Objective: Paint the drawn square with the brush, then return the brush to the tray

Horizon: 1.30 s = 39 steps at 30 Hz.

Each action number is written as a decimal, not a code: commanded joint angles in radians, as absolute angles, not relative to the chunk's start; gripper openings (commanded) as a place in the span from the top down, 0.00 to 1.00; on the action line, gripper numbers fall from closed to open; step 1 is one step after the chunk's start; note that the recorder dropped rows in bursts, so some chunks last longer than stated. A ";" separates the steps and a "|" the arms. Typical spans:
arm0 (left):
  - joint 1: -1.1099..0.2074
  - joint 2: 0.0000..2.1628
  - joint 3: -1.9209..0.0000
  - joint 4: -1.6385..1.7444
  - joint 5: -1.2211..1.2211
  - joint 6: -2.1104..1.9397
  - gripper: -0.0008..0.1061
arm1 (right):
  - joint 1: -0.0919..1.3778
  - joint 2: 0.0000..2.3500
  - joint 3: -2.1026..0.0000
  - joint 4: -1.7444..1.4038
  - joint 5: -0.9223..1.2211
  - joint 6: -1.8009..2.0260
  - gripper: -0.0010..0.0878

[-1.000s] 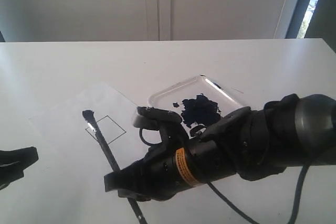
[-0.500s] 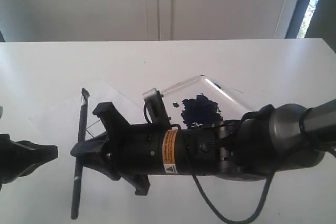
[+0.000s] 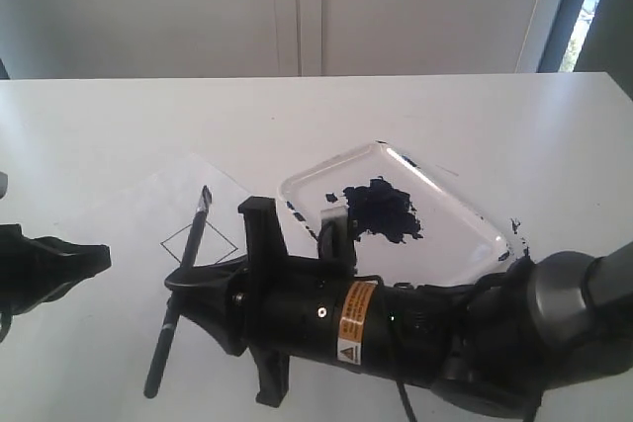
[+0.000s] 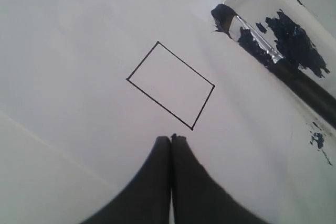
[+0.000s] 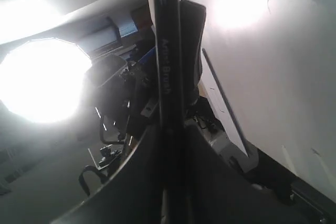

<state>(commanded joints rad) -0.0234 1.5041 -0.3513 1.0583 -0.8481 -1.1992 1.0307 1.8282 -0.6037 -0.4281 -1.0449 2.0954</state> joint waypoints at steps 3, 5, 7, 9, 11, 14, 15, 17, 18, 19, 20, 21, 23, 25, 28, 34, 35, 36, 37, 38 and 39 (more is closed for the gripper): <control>-0.023 1.561 -0.351 1.044 -0.886 -1.176 0.99 | 1.071 1.828 -0.604 -0.391 -1.008 2.095 0.99; -0.023 1.595 -0.351 1.036 -0.923 -1.155 0.99 | 1.091 1.828 -0.604 -0.363 -0.997 2.095 0.99; -0.023 1.617 -0.351 1.014 -0.929 -1.144 0.99 | 1.108 1.828 -0.604 -0.347 -0.997 2.095 0.99; -0.023 1.635 -0.359 0.998 -0.921 -1.144 0.99 | 1.119 1.828 -0.604 -0.339 -0.991 2.095 0.99; -0.023 1.647 -0.370 1.005 -0.915 -1.152 0.99 | 1.134 1.828 -0.604 -0.324 -0.968 2.097 0.99; -0.023 1.664 -0.393 1.027 -0.910 -1.191 0.99 | 1.142 1.828 -0.604 -0.300 -0.937 2.097 0.99; -0.023 1.669 -0.401 1.042 -0.905 -1.206 0.99 | 1.144 1.828 -0.604 -0.294 -0.937 2.097 0.99; -0.023 1.674 -0.411 1.049 -0.897 -1.220 0.99 | 1.144 1.828 -0.604 -0.292 -0.937 2.097 0.99; -0.023 1.676 -0.411 1.049 -0.891 -1.224 0.99 | 1.144 1.828 -0.604 -0.288 -0.937 2.097 0.99; -0.023 1.678 -0.415 1.049 -0.883 -1.227 0.99 | 1.144 1.828 -0.604 -0.286 -0.937 2.097 0.99; -0.023 1.678 -0.417 1.049 -0.869 -1.235 0.99 | 1.144 1.828 -0.604 -0.280 -0.934 2.097 0.99; -0.023 1.683 -0.420 1.052 -0.858 -1.239 0.99 | 1.144 1.828 -0.604 -0.277 -0.934 2.097 0.99; -0.023 1.693 -0.421 1.044 -0.854 -1.242 0.99 | 1.144 1.828 -0.604 -0.270 -0.931 2.097 0.99; -0.023 1.703 -0.421 1.033 -0.854 -1.242 0.99 | 1.144 1.828 -0.604 -0.266 -0.908 2.097 0.99; -0.023 1.722 -0.424 1.026 -0.859 -1.234 0.99 | 1.144 1.828 -0.604 -0.266 -0.877 2.097 0.99; -0.023 1.738 -0.459 1.099 -0.772 -1.324 0.99 | 1.146 1.858 -0.604 -0.266 -0.923 2.097 0.99; -0.023 1.738 -0.468 1.127 -0.752 -1.346 0.99 | 1.148 1.865 -0.604 -0.268 -0.934 2.097 0.99; -0.023 1.738 -0.478 1.159 -0.740 -1.363 0.99 | 1.148 1.868 -0.604 -0.268 -0.943 2.097 0.99; -0.023 1.738 -0.487 1.191 -0.729 -1.386 0.99 | 1.150 1.873 -0.604 -0.268 -0.952 2.097 0.99; -0.023 1.738 -0.495 1.217 -0.727 -1.406 0.99 | 1.155 1.877 -0.604 -0.266 -0.959 2.097 0.99; -0.023 1.738 -0.504 1.243 -0.722 -1.429 0.99 | 1.157 1.879 -0.604 -0.263 -0.964 2.097 0.99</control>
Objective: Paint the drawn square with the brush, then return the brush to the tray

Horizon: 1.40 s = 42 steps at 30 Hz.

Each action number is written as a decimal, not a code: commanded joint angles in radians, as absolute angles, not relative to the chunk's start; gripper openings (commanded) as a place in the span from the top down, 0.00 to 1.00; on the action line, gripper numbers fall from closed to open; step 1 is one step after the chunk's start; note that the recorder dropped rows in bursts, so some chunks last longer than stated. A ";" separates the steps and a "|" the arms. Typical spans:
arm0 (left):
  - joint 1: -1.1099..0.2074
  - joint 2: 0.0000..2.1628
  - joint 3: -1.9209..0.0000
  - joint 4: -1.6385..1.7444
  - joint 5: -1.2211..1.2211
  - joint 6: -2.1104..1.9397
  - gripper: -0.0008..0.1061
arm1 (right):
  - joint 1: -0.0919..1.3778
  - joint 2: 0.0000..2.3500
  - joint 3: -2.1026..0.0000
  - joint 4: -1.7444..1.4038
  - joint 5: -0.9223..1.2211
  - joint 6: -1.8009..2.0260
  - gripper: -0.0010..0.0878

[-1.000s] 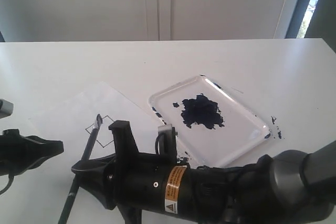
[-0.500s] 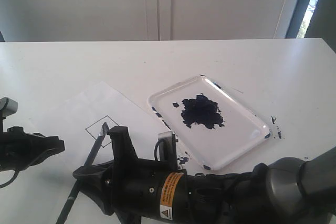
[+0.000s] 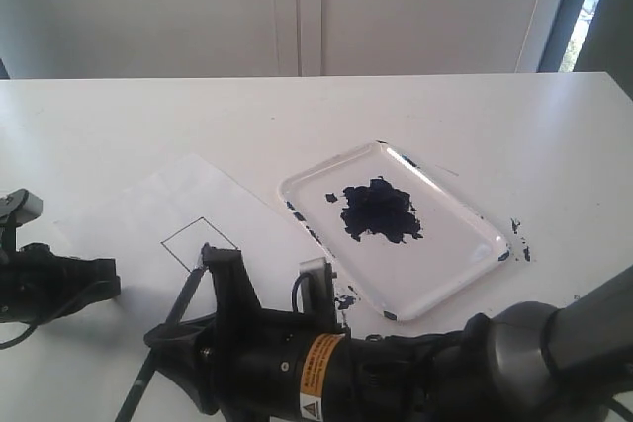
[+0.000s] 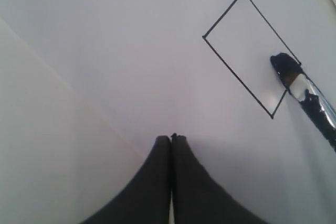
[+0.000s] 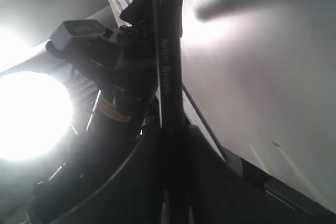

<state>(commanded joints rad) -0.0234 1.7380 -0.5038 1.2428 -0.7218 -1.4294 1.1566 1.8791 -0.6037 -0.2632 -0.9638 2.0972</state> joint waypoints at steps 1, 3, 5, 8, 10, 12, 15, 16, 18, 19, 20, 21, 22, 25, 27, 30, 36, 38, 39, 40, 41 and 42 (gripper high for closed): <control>-0.023 1.738 -0.516 1.266 -0.718 -1.454 0.99 | 1.157 1.883 -0.604 -0.266 -0.974 2.097 0.99; -0.023 1.738 -0.536 1.310 -0.707 -1.502 0.99 | 1.159 1.892 -0.604 -0.268 -1.005 2.097 0.99; -0.023 1.738 -0.556 1.378 -0.702 -1.550 0.99 | 1.159 1.904 -0.604 -0.265 -1.053 2.097 0.99; -0.023 1.738 -0.580 1.498 -0.651 -1.692 0.99 | 1.159 1.912 -0.604 -0.263 -1.097 2.097 0.99; -0.023 1.736 -0.582 1.578 -0.620 -1.770 0.99 | 1.159 1.912 -0.604 -0.263 -1.097 2.097 0.99; -0.023 1.732 -0.582 1.631 -0.605 -1.820 0.99 | 1.159 1.912 -0.604 -0.259 -1.104 2.097 0.99; -0.023 1.732 -0.582 1.645 -0.603 -1.843 0.99 | 1.159 1.912 -0.604 -0.257 -1.107 2.097 0.99; -0.023 1.732 -0.582 1.645 -0.605 -1.847 0.99 | 1.159 1.912 -0.604 -0.249 -1.107 2.097 0.99; -0.023 1.732 -0.582 1.642 -0.605 -1.847 0.99 | 1.159 1.912 -0.604 -0.228 -1.107 2.097 0.99; -0.023 1.732 -0.582 1.642 -0.607 -1.847 0.99 | 1.159 1.912 -0.604 -0.223 -1.103 2.097 0.99; -0.023 1.732 -0.582 1.642 -0.607 -1.847 0.99 | 1.159 1.912 -0.604 -0.218 -1.092 2.097 0.99; -0.023 1.732 -0.582 1.642 -0.607 -1.847 0.99 | 1.159 1.912 -0.604 -0.216 -1.076 2.097 0.99; -0.023 1.732 -0.582 1.642 -0.609 -1.849 0.99 | 1.159 1.912 -0.604 -0.214 -1.062 2.097 0.99; -0.023 1.732 -0.582 1.642 -0.615 -1.849 0.99 | 1.159 1.917 -0.604 -0.202 -1.046 2.097 0.99; -0.023 1.732 -0.582 1.642 -0.615 -1.849 0.99 | 1.159 1.928 -0.604 -0.200 -1.048 2.097 0.99; -0.023 1.732 -0.582 1.642 -0.623 -1.849 0.99 | 1.159 1.948 -0.604 -0.193 -1.046 2.097 0.99; -0.023 1.732 -0.582 1.642 -0.633 -1.849 0.99 | 1.166 1.979 -0.604 -0.215 -1.116 2.097 0.99; -0.023 1.732 -0.582 1.638 -0.633 -1.849 0.99 | 1.179 1.981 -0.608 -0.211 -1.123 2.097 0.99; -0.023 1.732 -0.582 1.636 -0.634 -1.849 0.99 | 1.187 1.981 -0.608 -0.211 -1.123 2.097 0.99; -0.023 1.732 -0.582 1.636 -0.634 -1.849 0.99 | 1.197 1.981 -0.608 -0.204 -1.123 2.097 0.99; -0.023 1.732 -0.582 1.633 -0.634 -1.849 0.99 | 1.209 1.981 -0.608 -0.199 -1.118 2.097 0.99; -0.023 1.732 -0.582 1.633 -0.634 -1.849 0.99 | 1.221 1.981 -0.608 -0.191 -1.118 2.097 0.99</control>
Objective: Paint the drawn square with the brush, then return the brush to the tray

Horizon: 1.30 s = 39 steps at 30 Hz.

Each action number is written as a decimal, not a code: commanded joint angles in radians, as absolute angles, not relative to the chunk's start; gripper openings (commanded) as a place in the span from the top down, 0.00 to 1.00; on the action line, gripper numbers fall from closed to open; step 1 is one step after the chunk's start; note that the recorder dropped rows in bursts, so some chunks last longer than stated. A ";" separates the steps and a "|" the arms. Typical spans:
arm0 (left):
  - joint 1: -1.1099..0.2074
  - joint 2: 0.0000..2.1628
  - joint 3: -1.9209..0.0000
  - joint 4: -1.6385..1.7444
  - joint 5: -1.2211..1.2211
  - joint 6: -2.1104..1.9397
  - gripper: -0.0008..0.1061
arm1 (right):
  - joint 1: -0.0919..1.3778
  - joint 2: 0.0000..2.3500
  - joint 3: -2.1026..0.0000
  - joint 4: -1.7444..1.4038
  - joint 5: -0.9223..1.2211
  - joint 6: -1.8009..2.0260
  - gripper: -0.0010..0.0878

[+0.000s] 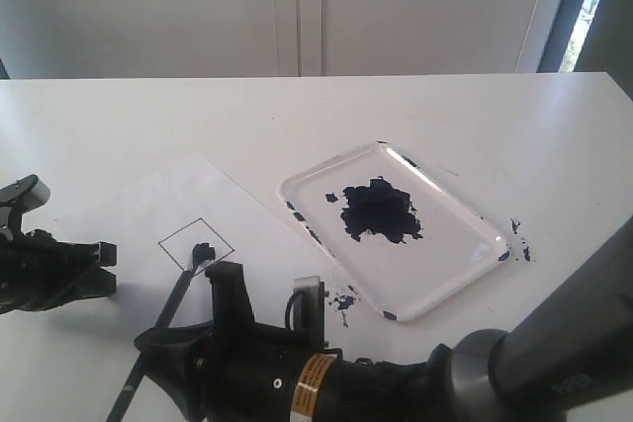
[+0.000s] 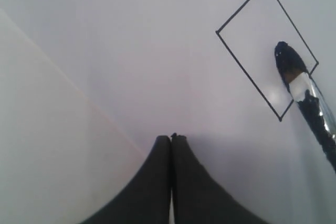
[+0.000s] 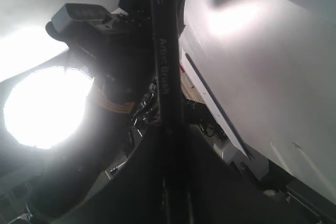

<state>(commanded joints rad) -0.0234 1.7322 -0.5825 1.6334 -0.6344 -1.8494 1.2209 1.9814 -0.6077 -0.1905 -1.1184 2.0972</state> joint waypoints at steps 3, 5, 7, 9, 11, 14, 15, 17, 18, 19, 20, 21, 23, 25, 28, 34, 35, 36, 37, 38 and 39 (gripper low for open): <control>-0.023 1.732 -0.582 1.631 -0.634 -1.849 0.99 | 1.253 1.981 -0.608 -0.151 -1.116 2.097 0.99; -0.023 1.732 -0.582 1.632 -0.637 -1.849 0.99 | 1.265 1.981 -0.608 -0.127 -1.116 2.097 0.99; -0.023 1.732 -0.582 1.632 -0.642 -1.849 0.99 | 1.265 1.981 -0.608 -0.125 -1.109 2.097 0.99; -0.023 1.732 -0.582 1.632 -0.648 -1.849 0.99 | 1.265 1.981 -0.608 -0.105 -1.098 2.097 0.99; -0.023 1.732 -0.582 1.632 -0.653 -1.844 0.99 | 1.265 1.981 -0.608 -0.070 -1.096 2.091 0.99; -0.023 1.732 -0.582 1.632 -0.653 -1.844 0.99 | 1.265 1.981 -0.608 -0.018 -1.096 2.063 0.99; -0.023 1.732 -0.582 1.632 -0.653 -1.844 0.99 | 1.262 1.986 -0.608 -0.011 -1.096 2.063 0.99; -0.023 1.732 -0.582 1.634 -0.653 -1.844 0.99 | 1.252 1.997 -0.608 0.000 -1.098 2.063 0.99; -0.023 1.732 -0.582 1.636 -0.653 -1.844 0.99 | 1.246 2.001 -0.608 0.000 -1.098 2.065 0.99; -0.023 1.732 -0.582 1.639 -0.653 -1.844 0.99 | 1.241 2.009 -0.608 0.000 -1.098 2.065 0.99; -0.023 1.732 -0.582 1.638 -0.653 -1.842 0.99 | 1.235 2.014 -0.608 0.000 -1.100 2.067 0.99; -0.023 1.732 -0.582 1.638 -0.653 -1.842 0.99 | 1.230 2.018 -0.608 0.000 -1.102 2.067 0.99; -0.023 1.732 -0.582 1.641 -0.653 -1.842 0.99 | 1.215 2.024 -0.608 0.000 -1.109 2.067 0.99; -0.023 1.732 -0.582 1.646 -0.655 -1.842 0.99 | 1.200 2.026 -0.608 0.000 -1.111 2.067 0.99; -0.023 1.732 -0.582 1.653 -0.655 -1.842 0.99 | 1.173 2.026 -0.608 -0.006 -1.132 2.063 0.99; -0.023 1.732 -0.582 1.657 -0.657 -1.842 0.99 | 1.131 2.026 -0.608 -0.044 -1.135 2.043 0.99; -0.023 1.732 -0.582 1.657 -0.657 -1.842 0.99 | 1.124 2.026 -0.608 -0.059 -1.140 2.043 0.99; -0.023 1.732 -0.582 1.657 -0.659 -1.842 0.99 | 1.122 2.026 -0.608 -0.065 -1.145 2.043 0.99; -0.023 1.732 -0.582 1.649 -0.666 -1.833 0.99 | 1.122 2.026 -0.608 -0.076 -1.150 2.043 0.99; -0.023 1.732 -0.582 1.634 -0.683 -1.814 0.99 | 1.122 2.026 -0.608 -0.086 -1.153 2.043 0.99; -0.023 1.732 -0.582 1.607 -0.708 -1.786 0.99 | 1.122 2.026 -0.608 -0.094 -1.153 2.043 0.99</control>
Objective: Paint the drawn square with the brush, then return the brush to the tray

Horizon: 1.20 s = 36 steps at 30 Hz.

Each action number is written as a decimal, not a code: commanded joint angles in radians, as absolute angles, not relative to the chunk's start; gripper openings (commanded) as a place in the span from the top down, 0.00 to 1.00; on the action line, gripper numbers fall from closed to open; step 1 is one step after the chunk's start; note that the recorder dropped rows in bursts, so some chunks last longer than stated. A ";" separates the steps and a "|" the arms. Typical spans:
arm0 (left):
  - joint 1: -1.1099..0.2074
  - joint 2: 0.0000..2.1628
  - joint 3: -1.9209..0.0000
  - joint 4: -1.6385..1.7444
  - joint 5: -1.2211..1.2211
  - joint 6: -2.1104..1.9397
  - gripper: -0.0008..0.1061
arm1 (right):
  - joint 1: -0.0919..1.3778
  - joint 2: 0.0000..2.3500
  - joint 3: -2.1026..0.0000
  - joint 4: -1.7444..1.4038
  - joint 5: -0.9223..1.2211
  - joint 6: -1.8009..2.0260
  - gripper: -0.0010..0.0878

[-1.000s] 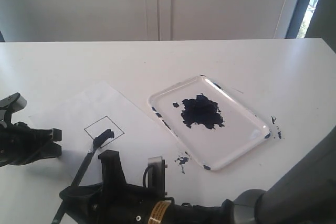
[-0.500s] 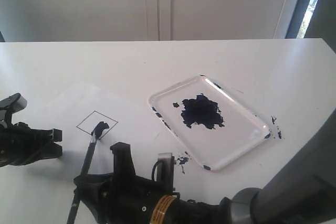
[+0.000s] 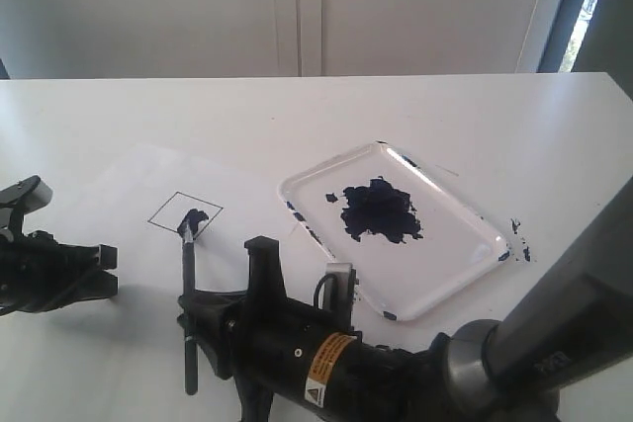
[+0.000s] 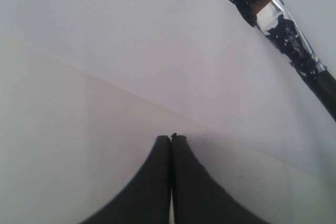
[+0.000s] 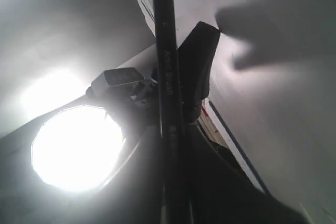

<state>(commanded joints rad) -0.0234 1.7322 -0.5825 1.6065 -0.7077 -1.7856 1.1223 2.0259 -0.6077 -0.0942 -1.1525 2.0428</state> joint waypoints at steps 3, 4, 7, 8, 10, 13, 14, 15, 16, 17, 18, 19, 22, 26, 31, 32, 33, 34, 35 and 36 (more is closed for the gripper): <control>-0.023 1.722 -0.582 1.490 -0.811 -1.667 0.99 | 1.122 2.026 -0.608 -0.135 -1.150 2.045 0.99; -0.023 1.716 -0.582 1.456 -0.830 -1.642 0.99 | 1.122 2.026 -0.608 -0.148 -1.150 2.045 0.99; -0.023 1.695 -0.594 1.386 -0.809 -1.615 0.99 | 1.138 2.026 -0.608 -0.208 -1.173 2.074 0.99; -0.023 1.695 -0.599 1.399 -0.795 -1.619 0.99 | 1.151 2.026 -0.608 -0.217 -1.180 2.074 0.99; -0.023 1.700 -0.601 1.406 -0.747 -1.621 0.99 | 1.188 2.026 -0.608 -0.217 -1.184 2.076 0.99; -0.023 1.700 -0.601 1.500 -0.606 -1.733 0.99 | 1.237 2.026 -0.608 -0.181 -1.182 2.090 0.99; -0.023 1.700 -0.601 1.556 -0.568 -1.788 0.99 | 1.237 2.026 -0.608 -0.168 -1.182 2.090 0.99; -0.023 1.700 -0.601 1.611 -0.534 -1.842 0.99 | 1.237 2.026 -0.608 -0.157 -1.182 2.090 0.99; -0.023 1.700 -0.601 1.653 -0.496 -1.897 0.99 | 1.237 2.026 -0.603 -0.146 -1.182 2.090 0.99; -0.023 1.698 -0.601 1.664 -0.478 -1.926 0.99 | 1.237 2.026 -0.603 -0.137 -1.180 2.088 0.99; -0.023 1.698 -0.601 1.664 -0.478 -1.928 0.99 | 1.237 2.026 -0.603 -0.131 -1.168 2.088 0.99; -0.023 1.698 -0.601 1.664 -0.470 -1.929 0.99 | 1.237 2.026 -0.603 -0.129 -1.166 2.086 0.99; -0.023 1.698 -0.601 1.712 -0.422 -1.975 0.99 | 1.235 2.026 -0.603 -0.117 -1.166 2.068 0.99; -0.023 1.673 -0.601 1.718 -0.466 -1.975 0.99 | 1.235 2.026 -0.573 -0.035 -1.166 2.043 0.99; -0.023 1.601 -0.601 1.718 -0.524 -1.972 0.99 | 1.196 2.026 -0.557 -0.030 -1.131 2.011 0.99; -0.023 1.587 -0.601 1.718 -0.526 -1.971 0.99 | 1.191 2.026 -0.557 -0.030 -1.131 2.011 0.99; -0.023 1.568 -0.601 1.728 -0.516 -1.971 0.99 | 1.186 2.026 -0.557 -0.038 -1.146 2.011 0.99; -0.023 1.563 -0.601 1.736 -0.497 -1.981 0.99 | 1.186 2.026 -0.557 -0.038 -1.148 2.009 0.99; -0.023 1.563 -0.601 1.744 -0.458 -2.012 0.99 | 1.186 2.026 -0.557 -0.038 -1.156 1.994 0.99; -0.023 1.563 -0.597 1.744 -0.436 -2.031 0.99 | 1.186 2.026 -0.557 -0.038 -1.156 1.989 0.99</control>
<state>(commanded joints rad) -0.0234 1.5631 -0.5970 1.7444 -0.4361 -2.0314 1.1864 2.0259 -0.5569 -0.0382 -1.1555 1.9887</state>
